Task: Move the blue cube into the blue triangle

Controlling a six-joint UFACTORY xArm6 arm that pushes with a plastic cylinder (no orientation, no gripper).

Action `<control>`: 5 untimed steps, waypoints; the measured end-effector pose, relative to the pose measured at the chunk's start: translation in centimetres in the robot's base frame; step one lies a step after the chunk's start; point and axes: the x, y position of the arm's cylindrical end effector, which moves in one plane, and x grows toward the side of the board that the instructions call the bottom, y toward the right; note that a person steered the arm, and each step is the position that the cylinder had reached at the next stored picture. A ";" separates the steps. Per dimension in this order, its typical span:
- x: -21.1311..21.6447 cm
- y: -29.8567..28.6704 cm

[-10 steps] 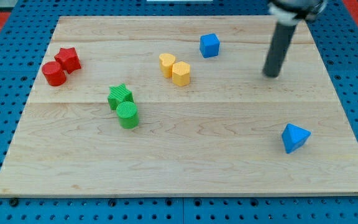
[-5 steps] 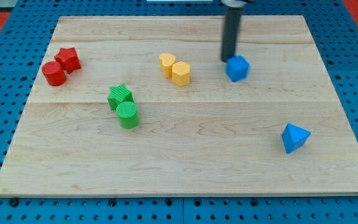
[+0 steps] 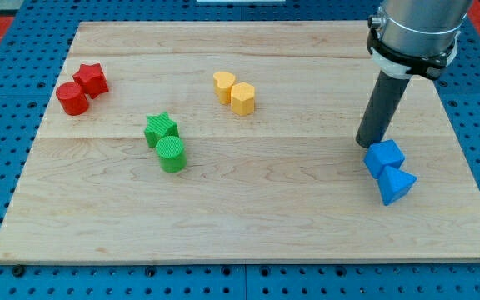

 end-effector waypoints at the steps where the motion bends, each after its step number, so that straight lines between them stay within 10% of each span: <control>1: -1.0 0.0; 5: -2.9 -0.1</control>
